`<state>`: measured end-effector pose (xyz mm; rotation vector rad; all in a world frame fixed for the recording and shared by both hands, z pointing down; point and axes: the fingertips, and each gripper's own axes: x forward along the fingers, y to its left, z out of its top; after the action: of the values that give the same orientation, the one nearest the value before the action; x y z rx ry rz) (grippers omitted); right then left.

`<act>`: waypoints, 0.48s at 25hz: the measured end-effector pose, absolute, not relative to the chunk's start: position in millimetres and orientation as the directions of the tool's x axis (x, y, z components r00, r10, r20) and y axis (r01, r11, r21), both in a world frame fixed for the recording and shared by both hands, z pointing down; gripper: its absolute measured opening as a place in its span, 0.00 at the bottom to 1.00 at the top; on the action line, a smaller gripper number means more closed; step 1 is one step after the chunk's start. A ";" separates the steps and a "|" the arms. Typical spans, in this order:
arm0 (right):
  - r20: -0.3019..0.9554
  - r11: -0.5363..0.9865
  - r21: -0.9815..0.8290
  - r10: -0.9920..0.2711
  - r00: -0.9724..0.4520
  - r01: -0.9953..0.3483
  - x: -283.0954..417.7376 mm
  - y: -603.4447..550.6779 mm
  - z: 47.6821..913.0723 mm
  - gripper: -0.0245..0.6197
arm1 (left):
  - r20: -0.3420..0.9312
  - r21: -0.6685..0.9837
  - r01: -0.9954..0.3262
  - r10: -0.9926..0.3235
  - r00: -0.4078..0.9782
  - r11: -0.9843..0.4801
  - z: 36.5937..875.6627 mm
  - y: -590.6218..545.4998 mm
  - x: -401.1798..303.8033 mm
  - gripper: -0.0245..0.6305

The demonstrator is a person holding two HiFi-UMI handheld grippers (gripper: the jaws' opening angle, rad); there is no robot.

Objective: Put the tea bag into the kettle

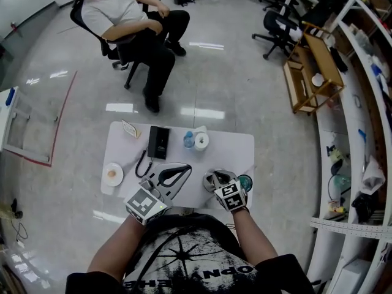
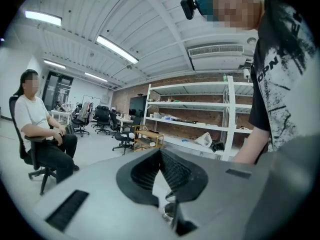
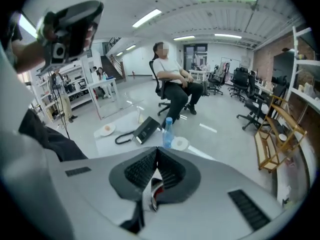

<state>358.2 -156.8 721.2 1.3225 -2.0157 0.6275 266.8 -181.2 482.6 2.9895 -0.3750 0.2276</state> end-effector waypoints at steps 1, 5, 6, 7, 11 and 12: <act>0.708 0.397 -0.041 -0.637 -0.307 -0.917 352.2 -161.0 708.4 0.05 | 0.155 0.094 -0.268 -0.251 0.955 -0.959 480.2 -183.9 260.8 0.05; 0.588 0.506 0.007 -0.700 -0.406 -0.862 318.8 -180.5 649.3 0.05 | 0.118 0.067 -0.330 -0.321 0.940 -0.942 464.9 -196.1 232.4 0.05; 0.556 0.537 0.022 -0.708 -0.436 -0.844 307.3 -184.1 635.2 0.05 | 0.112 0.062 -0.345 -0.337 0.935 -0.937 461.5 -197.9 223.4 0.05; 0.523 0.563 0.037 -0.715 -0.464 -0.826 294.7 -187.9 620.3 0.05 | 0.107 0.059 -0.360 -0.352 0.930 -0.931 459.0 -199.0 213.3 0.05; 0.410 0.629 0.082 -0.729 -0.549 -0.773 243.0 -206.7 563.4 0.05 | 0.091 0.056 -0.418 -0.413 0.906 -0.907 453.6 -200.7 167.8 0.05; 0.388 0.641 0.086 -0.727 -0.567 -0.763 230.8 -210.9 551.1 0.05 | 0.088 0.053 -0.433 -0.428 0.899 -0.900 453.2 -200.3 156.2 0.05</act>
<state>230.8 -210.9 551.1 1.1788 -2.4744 0.1268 156.2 -200.3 453.2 2.9922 -0.6792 0.1143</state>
